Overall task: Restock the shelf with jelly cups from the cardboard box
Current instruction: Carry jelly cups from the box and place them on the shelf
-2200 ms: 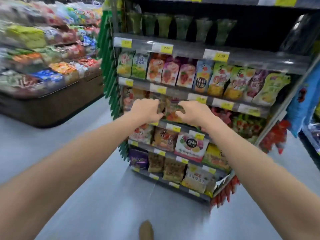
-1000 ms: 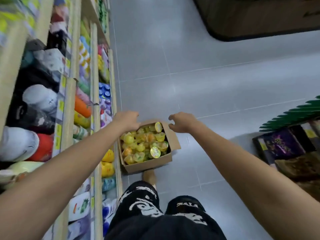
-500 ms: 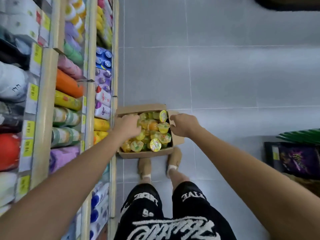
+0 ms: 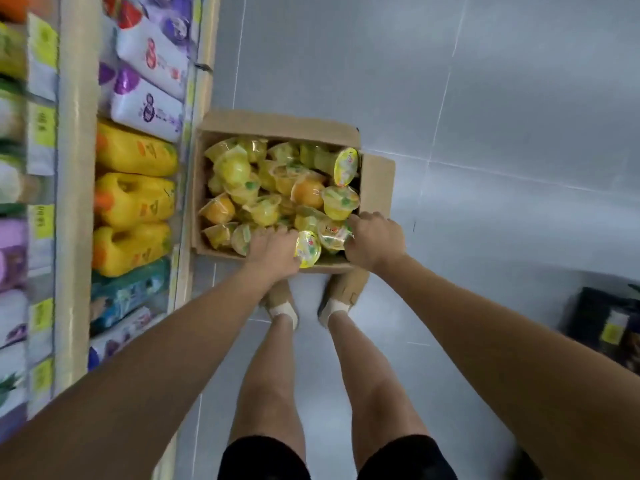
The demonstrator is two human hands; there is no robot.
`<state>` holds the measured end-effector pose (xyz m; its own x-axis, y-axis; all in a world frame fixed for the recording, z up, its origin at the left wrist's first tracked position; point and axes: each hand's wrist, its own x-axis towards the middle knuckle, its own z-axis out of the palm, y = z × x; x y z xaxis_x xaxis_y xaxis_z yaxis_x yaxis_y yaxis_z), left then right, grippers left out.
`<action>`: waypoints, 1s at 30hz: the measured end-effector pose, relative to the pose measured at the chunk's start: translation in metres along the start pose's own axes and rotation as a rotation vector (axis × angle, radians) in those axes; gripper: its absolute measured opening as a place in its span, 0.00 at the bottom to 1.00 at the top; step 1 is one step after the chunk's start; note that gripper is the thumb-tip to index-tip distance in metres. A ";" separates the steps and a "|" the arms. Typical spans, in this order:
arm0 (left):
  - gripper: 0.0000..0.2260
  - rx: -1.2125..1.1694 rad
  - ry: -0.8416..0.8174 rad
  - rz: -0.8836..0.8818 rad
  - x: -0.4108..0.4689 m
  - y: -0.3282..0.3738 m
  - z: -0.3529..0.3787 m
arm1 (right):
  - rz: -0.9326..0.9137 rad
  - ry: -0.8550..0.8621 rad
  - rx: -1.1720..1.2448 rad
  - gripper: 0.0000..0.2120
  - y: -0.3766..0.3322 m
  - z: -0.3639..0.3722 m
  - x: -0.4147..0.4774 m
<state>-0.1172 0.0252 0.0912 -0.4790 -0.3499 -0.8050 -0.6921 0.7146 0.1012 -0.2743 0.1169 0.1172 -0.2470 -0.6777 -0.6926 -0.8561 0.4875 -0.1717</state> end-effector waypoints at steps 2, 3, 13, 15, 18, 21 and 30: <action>0.17 -0.034 -0.020 -0.012 0.024 -0.007 0.028 | -0.019 -0.018 -0.007 0.18 -0.004 0.034 0.015; 0.18 -0.050 -0.014 -0.015 0.035 -0.010 0.041 | -0.033 -0.011 -0.009 0.18 -0.006 0.050 0.022; 0.20 -0.456 -0.187 -0.049 0.107 -0.022 0.096 | -0.006 0.252 0.107 0.14 -0.009 0.124 0.070; 0.21 -0.615 -0.241 -0.068 0.111 -0.025 0.100 | 0.000 0.287 0.122 0.13 -0.007 0.125 0.075; 0.26 -0.703 -0.276 -0.054 0.113 -0.030 0.107 | 0.010 0.332 0.145 0.17 -0.005 0.123 0.080; 0.38 -0.688 -0.331 0.062 0.111 -0.037 0.104 | 0.021 0.354 0.177 0.19 -0.006 0.122 0.085; 0.36 -0.786 -0.220 0.170 0.104 -0.041 0.116 | 0.032 0.340 0.204 0.16 -0.010 0.129 0.092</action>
<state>-0.0760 0.0303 -0.0644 -0.5509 -0.0907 -0.8297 -0.8343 0.0876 0.5444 -0.2303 0.1207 -0.0353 -0.4372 -0.7874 -0.4347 -0.7461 0.5874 -0.3137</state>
